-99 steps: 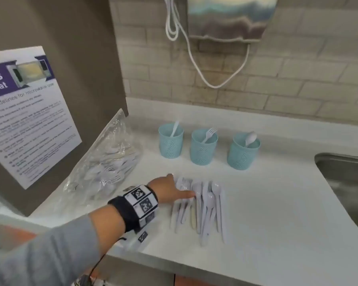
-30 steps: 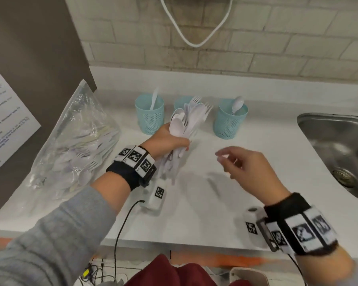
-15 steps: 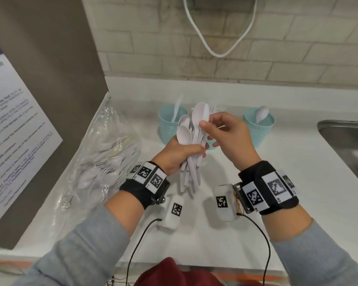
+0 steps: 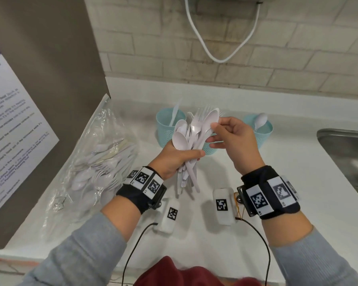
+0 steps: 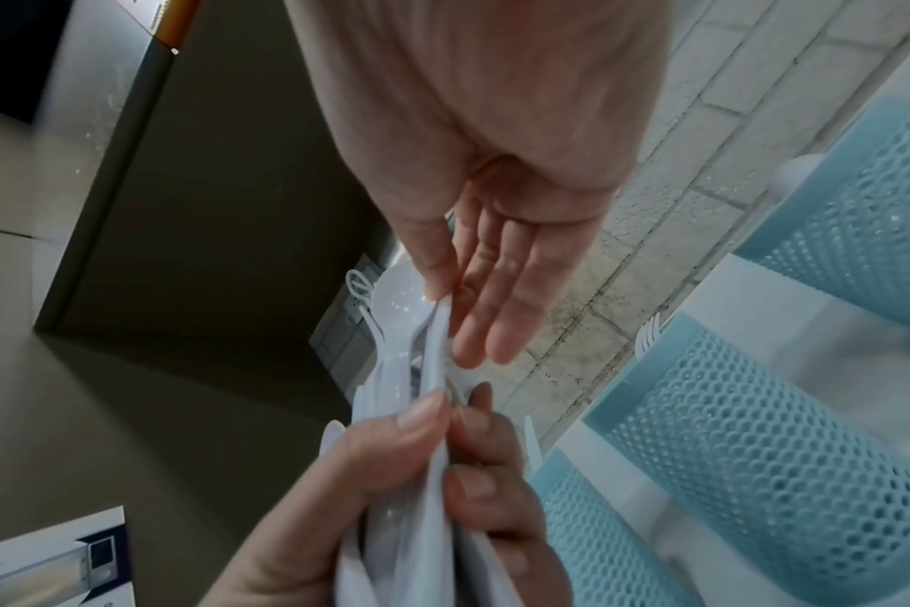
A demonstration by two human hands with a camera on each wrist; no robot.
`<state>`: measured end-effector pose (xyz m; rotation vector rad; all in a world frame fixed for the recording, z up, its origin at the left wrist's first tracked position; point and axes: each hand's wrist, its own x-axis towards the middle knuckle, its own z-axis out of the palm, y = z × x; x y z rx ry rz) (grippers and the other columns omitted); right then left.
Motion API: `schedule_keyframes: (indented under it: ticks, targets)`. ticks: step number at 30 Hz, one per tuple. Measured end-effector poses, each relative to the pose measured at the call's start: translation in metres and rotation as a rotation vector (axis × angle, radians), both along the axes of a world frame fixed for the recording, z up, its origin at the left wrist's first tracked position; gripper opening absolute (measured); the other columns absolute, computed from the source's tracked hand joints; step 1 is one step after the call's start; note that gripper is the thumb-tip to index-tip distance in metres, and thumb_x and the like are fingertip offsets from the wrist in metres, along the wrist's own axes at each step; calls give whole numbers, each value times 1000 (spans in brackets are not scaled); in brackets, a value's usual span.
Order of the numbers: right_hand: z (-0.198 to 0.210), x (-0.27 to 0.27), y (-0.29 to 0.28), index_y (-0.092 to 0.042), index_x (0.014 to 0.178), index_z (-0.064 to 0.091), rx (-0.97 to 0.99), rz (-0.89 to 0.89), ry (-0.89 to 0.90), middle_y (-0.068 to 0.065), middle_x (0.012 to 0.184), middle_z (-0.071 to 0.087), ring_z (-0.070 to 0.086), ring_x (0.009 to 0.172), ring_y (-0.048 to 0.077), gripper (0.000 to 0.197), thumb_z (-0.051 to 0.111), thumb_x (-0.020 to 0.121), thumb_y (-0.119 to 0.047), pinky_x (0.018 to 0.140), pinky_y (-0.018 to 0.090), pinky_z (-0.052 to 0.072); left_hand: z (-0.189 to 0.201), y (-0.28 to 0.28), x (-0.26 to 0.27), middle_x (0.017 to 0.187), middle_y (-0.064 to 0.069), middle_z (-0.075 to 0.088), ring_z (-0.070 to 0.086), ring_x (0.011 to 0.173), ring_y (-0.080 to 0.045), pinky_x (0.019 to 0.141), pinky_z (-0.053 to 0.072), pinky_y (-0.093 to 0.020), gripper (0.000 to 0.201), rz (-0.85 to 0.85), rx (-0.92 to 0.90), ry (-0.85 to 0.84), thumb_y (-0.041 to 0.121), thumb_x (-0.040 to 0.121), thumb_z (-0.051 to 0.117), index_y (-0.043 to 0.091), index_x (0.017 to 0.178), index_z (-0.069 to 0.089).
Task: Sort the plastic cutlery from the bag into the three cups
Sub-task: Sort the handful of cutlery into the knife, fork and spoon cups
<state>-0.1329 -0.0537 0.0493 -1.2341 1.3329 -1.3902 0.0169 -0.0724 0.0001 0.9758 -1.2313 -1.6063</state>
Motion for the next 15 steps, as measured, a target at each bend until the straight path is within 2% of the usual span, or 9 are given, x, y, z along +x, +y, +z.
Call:
schedule_keyframes:
  ticks: [6, 11, 13, 15]
  targets:
    - [5, -14, -7, -12, 90, 54, -11, -11, -128, 3, 75, 63, 65, 58, 10, 5, 53, 96, -13, 61, 28, 57, 0, -3, -3, 78, 1, 69, 64, 71, -11, 65, 53, -25, 28, -25, -22, 8, -6, 75, 71, 12, 96, 66]
    - [7, -19, -15, -15, 89, 47, -53, -83, -247, 6, 78, 68, 67, 60, 16, 11, 44, 100, -13, 64, 31, 58, 0, -6, -4, 67, 7, 69, 64, 65, -9, 59, 52, -21, 21, 65, -42, -37, -1, 74, 74, 16, 83, 67]
    - [11, -19, -16, -15, 92, 45, -132, -114, -296, 10, 80, 67, 68, 63, 19, 11, 39, 102, -13, 60, 28, 57, -1, -9, -4, 68, 6, 69, 64, 68, -11, 65, 54, -25, 19, 98, -51, -60, 2, 72, 77, 16, 81, 67]
    - [16, -21, -18, -17, 94, 44, -233, -147, -310, 7, 77, 62, 66, 61, 18, 13, 36, 103, -14, 60, 27, 54, -3, -11, -2, 71, 4, 69, 64, 70, -11, 70, 54, -27, 18, 139, -53, -61, 5, 71, 78, 14, 82, 67]
